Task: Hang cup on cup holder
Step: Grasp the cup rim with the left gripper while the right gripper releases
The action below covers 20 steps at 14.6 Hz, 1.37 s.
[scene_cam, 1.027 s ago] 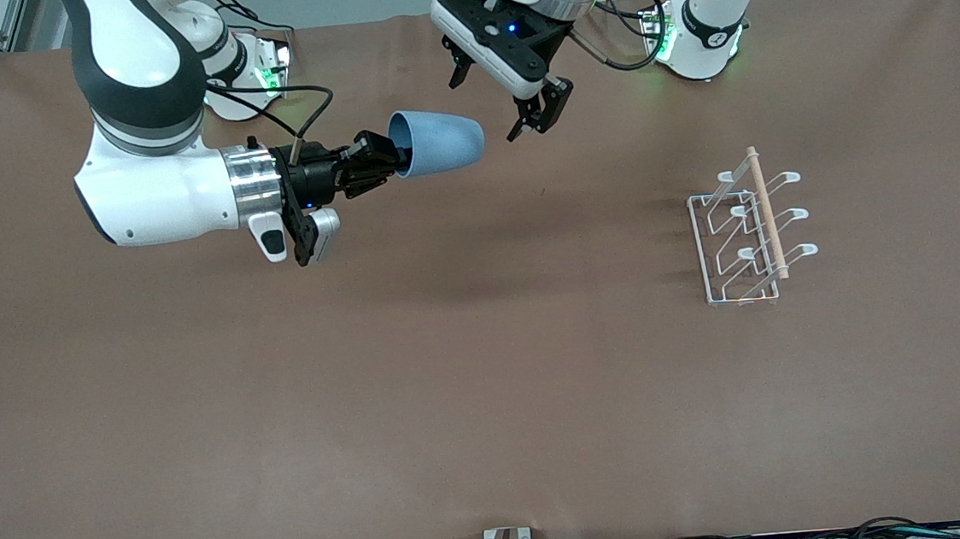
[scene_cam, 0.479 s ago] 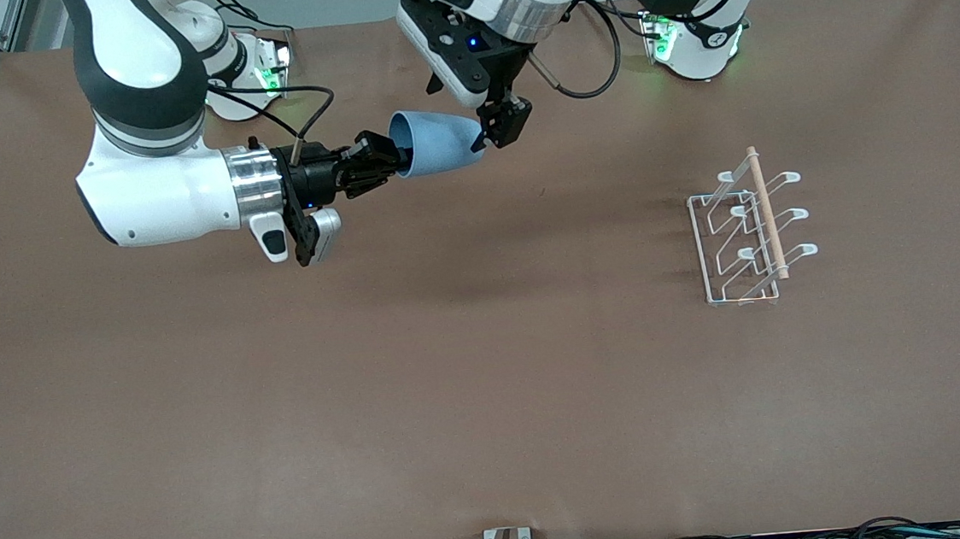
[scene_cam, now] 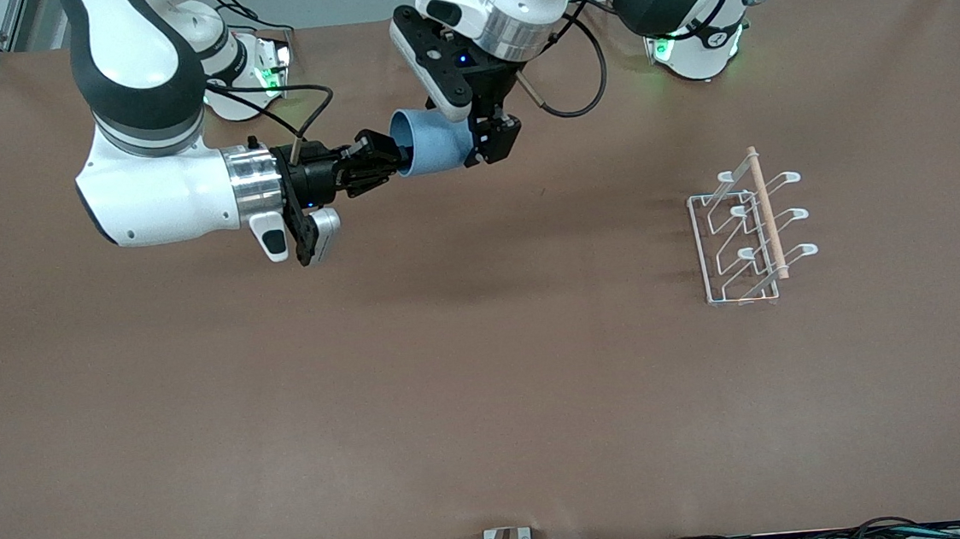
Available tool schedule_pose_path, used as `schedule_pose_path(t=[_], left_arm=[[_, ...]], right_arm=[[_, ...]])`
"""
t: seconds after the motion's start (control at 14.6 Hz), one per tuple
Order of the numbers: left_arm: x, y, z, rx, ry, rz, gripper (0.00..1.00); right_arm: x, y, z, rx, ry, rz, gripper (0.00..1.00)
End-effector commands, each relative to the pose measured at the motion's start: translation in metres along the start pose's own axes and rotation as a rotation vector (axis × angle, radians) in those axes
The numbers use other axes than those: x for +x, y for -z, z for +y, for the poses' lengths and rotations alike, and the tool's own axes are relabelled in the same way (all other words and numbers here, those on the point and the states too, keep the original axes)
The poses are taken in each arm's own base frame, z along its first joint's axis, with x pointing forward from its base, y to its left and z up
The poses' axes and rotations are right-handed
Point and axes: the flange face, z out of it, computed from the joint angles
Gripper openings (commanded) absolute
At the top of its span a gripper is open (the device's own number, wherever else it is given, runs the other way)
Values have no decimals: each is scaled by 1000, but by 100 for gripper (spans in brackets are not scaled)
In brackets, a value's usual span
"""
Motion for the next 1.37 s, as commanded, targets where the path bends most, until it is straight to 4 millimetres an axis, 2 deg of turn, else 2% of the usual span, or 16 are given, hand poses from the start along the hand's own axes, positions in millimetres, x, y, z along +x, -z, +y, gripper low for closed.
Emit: schedule_pose_path(t=[0.0, 0.14, 0.34, 0.48, 0.62, 0.68, 0.82, 0.96, 1.1, 1.3], left_arm=[[7, -3, 2, 8, -30, 23, 100], [9, -9, -2, 5, -42, 29, 98], [8, -15, -6, 2, -50, 24, 72], [8, -17, -9, 29, -65, 12, 62], [7, -18, -12, 57, -78, 4, 48], [6, -19, -16, 58, -78, 0, 46], [3, -15, -27, 70, -92, -3, 46], [-4, -9, -37, 76, -82, -33, 46], [-17, -4, -59, 84, -55, -91, 46], [-43, 5, -99, 117, -29, -199, 46]], right_arm=[[-1, 0, -4, 28, 11, 2, 4], [-1, 0, -4, 28, 2, 2, 5], [-1, 1, -4, 28, 1, 1, 6], [-1, 1, -3, 28, 0, 0, 6], [-1, 1, -3, 28, 0, 1, 7], [-1, 1, -3, 28, -2, 0, 14], [-1, 2, -4, 29, -2, 0, 99], [-1, 5, -5, 28, 2, 6, 100], [0, 16, 0, 13, 2, 23, 100], [2, 55, 22, -131, 4, 72, 100]])
